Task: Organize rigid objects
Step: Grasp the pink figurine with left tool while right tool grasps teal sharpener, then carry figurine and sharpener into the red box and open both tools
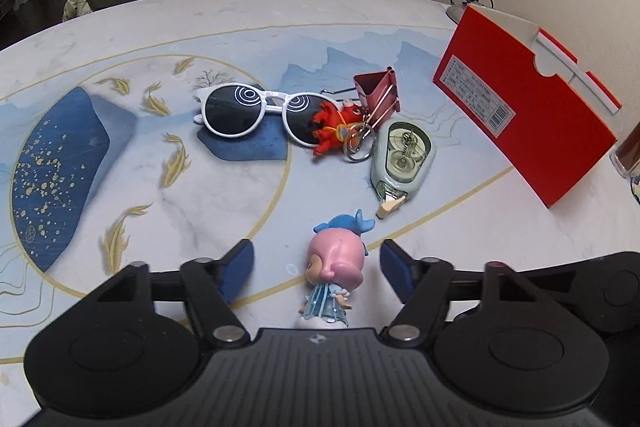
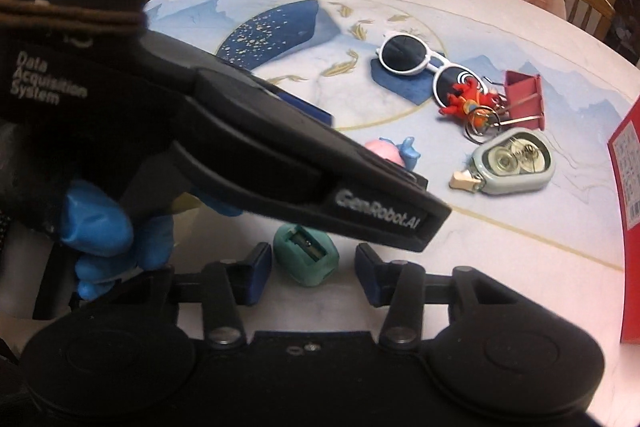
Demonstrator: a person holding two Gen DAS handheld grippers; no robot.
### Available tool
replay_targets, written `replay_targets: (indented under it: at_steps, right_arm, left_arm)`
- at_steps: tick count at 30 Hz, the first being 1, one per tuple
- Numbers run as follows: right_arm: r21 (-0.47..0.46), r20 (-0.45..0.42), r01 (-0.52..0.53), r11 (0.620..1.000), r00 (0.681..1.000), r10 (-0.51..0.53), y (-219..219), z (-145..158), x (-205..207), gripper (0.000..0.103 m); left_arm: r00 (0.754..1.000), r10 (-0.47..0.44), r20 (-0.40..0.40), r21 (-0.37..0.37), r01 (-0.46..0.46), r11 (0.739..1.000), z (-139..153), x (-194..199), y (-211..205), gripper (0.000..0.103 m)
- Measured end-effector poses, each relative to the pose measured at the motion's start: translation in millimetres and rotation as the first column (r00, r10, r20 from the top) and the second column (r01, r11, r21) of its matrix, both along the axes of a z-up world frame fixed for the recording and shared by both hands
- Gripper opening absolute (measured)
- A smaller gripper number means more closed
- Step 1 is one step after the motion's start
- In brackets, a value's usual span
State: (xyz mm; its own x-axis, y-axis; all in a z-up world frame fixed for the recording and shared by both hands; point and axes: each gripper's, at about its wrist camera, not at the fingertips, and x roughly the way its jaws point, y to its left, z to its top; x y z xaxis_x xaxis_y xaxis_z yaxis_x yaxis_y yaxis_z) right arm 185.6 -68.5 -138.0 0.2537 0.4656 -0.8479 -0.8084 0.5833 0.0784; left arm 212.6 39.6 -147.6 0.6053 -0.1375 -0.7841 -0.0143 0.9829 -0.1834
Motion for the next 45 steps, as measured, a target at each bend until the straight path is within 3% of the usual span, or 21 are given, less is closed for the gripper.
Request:
replay_targets:
  at_steps: [8,11,26,45]
  right_arm:
    - [-0.014,0.02,-0.015,1.0,1.0,0.015,3.3,1.5,-5.6,0.033]
    - [-0.021,0.021,-0.003,1.0,1.0,0.004,2.7,1.3,-5.8,0.033]
    - [0.029,0.039,0.163,0.986,0.986,-0.164,-58.8,25.7,4.3,0.034]
    - [0.166,0.1,0.331,0.929,0.931,-0.35,-164.7,87.6,32.1,0.034]
  left_arm:
    - [0.999,-0.029,0.013,-0.018,0.029,0.999,0.8,-2.9,-3.9,0.035]
    - [1.0,-0.017,0.008,-0.031,0.018,0.999,2.1,-2.5,-6.0,0.031]
    - [0.996,0.088,-0.033,-0.067,-0.09,0.994,14.5,-10.5,-0.9,0.029]
    - [0.992,0.124,0.01,-0.13,-0.122,0.984,70.2,-27.5,-44.9,0.029]
